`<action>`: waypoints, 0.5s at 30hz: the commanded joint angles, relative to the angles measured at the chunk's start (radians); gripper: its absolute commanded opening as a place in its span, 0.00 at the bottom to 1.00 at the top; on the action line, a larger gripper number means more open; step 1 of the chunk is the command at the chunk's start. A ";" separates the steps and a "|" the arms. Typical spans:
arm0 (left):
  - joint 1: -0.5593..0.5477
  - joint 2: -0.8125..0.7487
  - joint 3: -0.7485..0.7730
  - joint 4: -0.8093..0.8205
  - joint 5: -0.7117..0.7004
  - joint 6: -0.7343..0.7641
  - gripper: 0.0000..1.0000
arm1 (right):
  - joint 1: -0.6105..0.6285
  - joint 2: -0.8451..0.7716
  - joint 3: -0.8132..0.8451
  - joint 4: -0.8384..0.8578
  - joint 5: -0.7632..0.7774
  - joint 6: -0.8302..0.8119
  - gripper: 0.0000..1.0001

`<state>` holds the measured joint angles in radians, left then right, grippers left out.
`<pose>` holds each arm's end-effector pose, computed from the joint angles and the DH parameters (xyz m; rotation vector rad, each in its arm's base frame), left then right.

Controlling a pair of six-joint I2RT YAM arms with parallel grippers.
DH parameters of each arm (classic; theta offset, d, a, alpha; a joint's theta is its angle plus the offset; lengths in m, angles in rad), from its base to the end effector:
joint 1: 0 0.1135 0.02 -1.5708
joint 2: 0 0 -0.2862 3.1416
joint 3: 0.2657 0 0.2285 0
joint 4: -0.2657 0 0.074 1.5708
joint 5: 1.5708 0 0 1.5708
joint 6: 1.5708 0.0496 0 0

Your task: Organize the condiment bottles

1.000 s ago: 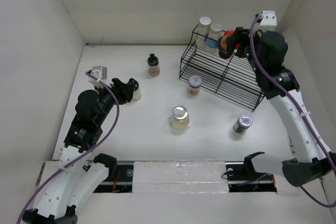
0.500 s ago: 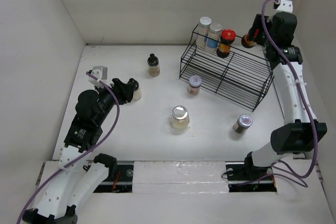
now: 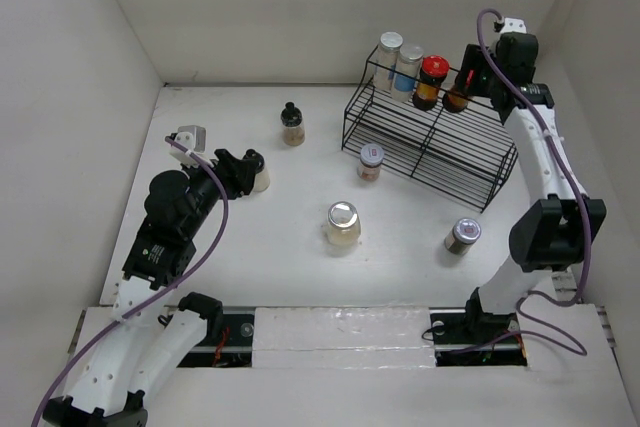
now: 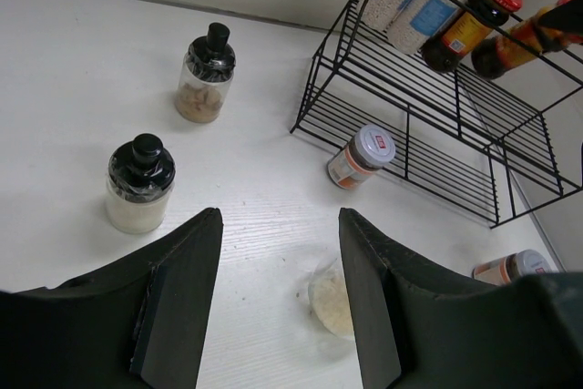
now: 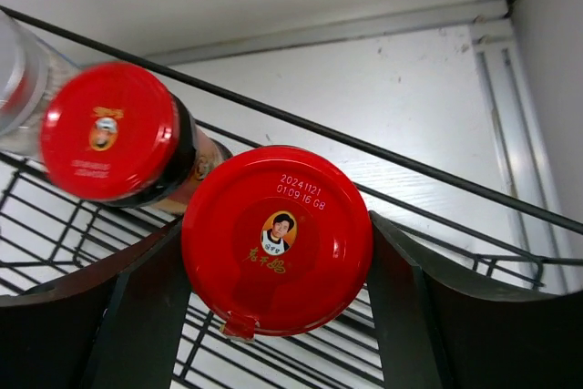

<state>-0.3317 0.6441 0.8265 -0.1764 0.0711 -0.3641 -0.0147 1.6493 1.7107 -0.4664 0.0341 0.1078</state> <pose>0.1128 -0.0426 0.3851 0.0312 1.5963 -0.6006 0.3723 -0.0072 0.4235 0.1431 1.9705 0.0270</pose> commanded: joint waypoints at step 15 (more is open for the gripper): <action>0.005 -0.003 -0.003 0.037 -0.001 0.008 0.50 | 0.001 0.050 0.185 0.069 -0.048 0.021 0.91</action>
<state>-0.3317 0.6441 0.8265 -0.1764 0.0708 -0.3641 -0.0181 1.7733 1.8450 -0.4919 -0.0097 0.1131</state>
